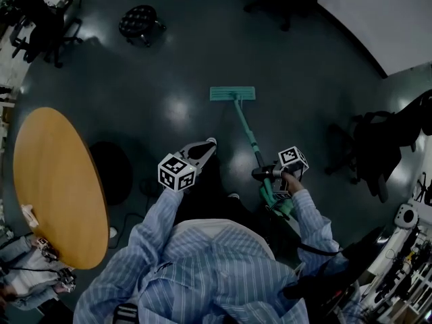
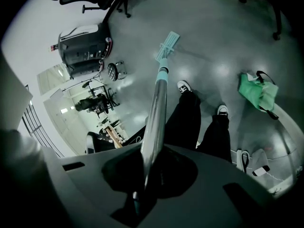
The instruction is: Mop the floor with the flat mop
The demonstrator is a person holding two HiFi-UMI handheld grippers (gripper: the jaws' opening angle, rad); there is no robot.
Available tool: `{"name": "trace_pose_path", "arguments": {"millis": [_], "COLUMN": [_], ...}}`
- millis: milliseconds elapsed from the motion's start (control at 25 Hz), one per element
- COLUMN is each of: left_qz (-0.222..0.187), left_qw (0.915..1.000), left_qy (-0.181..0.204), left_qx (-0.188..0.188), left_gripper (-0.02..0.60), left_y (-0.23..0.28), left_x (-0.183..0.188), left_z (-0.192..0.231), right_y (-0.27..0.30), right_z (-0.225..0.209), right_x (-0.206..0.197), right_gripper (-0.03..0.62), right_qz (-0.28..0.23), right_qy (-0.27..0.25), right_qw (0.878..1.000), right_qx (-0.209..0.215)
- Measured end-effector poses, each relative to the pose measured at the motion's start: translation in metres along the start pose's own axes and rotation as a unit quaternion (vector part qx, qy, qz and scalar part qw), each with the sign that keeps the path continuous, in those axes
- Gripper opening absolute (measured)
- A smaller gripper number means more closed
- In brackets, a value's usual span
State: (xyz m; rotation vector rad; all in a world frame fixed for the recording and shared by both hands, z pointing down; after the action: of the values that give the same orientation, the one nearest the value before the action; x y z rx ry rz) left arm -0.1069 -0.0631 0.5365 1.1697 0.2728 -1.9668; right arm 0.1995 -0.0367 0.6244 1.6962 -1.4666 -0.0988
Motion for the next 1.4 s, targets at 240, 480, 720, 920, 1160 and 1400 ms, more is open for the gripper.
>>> {"name": "trace_pose_path", "arguments": {"millis": [240,480,720,920,1160,1400], "left_qz": [0.002,0.010,0.013,0.017,0.020,0.014], "left_qw": [1.0000,0.9999,0.9996,0.9992,0.9981,0.9961], "left_qy": [-0.004,-0.012,-0.024,-0.033,-0.045,-0.054], "left_qx": [-0.001,0.001,0.006,0.012,0.036,0.068], "left_gripper": [0.015,0.015,0.015,0.015,0.015,0.015], "left_y": [0.017,0.026,0.030,0.033,0.030,0.027], "left_x": [0.029,0.054,0.059,0.062,0.064,0.056], "left_z": [0.048,0.095,0.129,0.154,0.187,0.212], "right_y": [0.027,0.050,0.078,0.098,0.123,0.147], "right_z": [0.065,0.144,0.205,0.251,0.299,0.333], "right_x": [0.069,0.139,0.209,0.269,0.332,0.392], "right_gripper": [0.054,0.054,0.054,0.054,0.052,0.051], "right_qz": [-0.001,-0.022,-0.033,-0.043,-0.058,-0.074], "right_qy": [-0.010,-0.009,-0.019,-0.024,-0.026,-0.049], "right_qw": [1.000,1.000,0.999,0.999,0.998,0.995], "right_qx": [-0.013,-0.011,-0.013,-0.015,-0.015,-0.037]}}
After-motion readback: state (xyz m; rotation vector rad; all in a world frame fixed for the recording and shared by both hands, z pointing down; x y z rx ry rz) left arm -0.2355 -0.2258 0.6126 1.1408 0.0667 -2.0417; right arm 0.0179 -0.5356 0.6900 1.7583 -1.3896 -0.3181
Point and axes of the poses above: the fingertips, and each gripper's own axes: y forward along the fingers, z to its left, x out of its top, the point moved 9 cm from there along -y, backward along the fingers, and after that the axes turned 11 degrees about -z, right-handed, at the moved point
